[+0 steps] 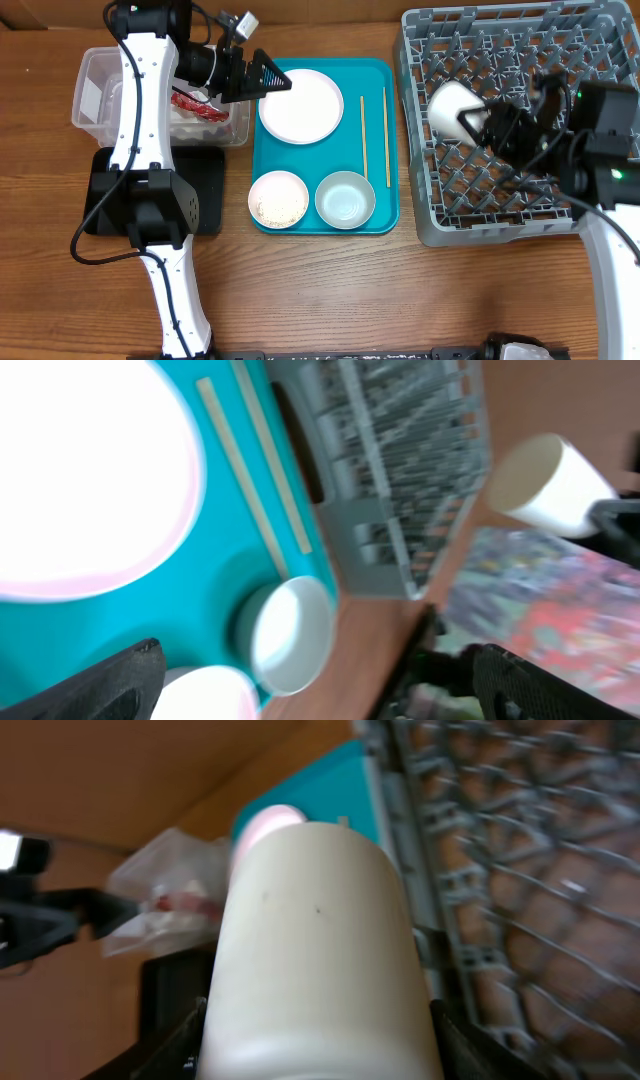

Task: Sort waste into correct bins and load items into the dishwasher
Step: 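Lower the white cup into the dish rack with the right gripper and release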

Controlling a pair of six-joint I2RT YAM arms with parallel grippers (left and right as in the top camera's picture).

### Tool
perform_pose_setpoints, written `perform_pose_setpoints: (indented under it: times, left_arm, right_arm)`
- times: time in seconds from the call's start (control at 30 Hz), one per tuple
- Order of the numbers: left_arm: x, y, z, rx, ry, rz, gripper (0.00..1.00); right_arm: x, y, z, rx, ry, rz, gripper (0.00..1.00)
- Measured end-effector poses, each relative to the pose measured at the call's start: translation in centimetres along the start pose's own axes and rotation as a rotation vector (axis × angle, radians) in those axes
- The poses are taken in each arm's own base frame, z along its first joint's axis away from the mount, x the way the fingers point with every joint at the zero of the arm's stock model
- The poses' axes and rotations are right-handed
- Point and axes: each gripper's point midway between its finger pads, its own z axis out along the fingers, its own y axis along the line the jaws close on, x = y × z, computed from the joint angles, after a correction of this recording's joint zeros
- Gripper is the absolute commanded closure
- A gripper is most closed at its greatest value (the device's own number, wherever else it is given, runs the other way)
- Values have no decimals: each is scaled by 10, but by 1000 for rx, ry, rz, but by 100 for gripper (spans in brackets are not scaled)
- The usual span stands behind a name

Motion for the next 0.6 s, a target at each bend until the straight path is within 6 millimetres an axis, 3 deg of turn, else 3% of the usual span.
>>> perform_pose_setpoints:
  times: [0.17,0.3,0.4,0.6]
  left_arm:
    - [6,21,-1,-120,36,2,0]
    - [6,30,-3,-173,44,12,0]
    - [6,33,-3,-191,44,17,0]
    - [6,36,-4,-205,47,19,0]
  right_arm:
    - [28,-30,-26,271,69,48,43]
    - [48,-46,-31,389,140,56,44]
    - [66,-57,-26,480,221,59,43]
    - [77,-71,-1,572,323,51,42]
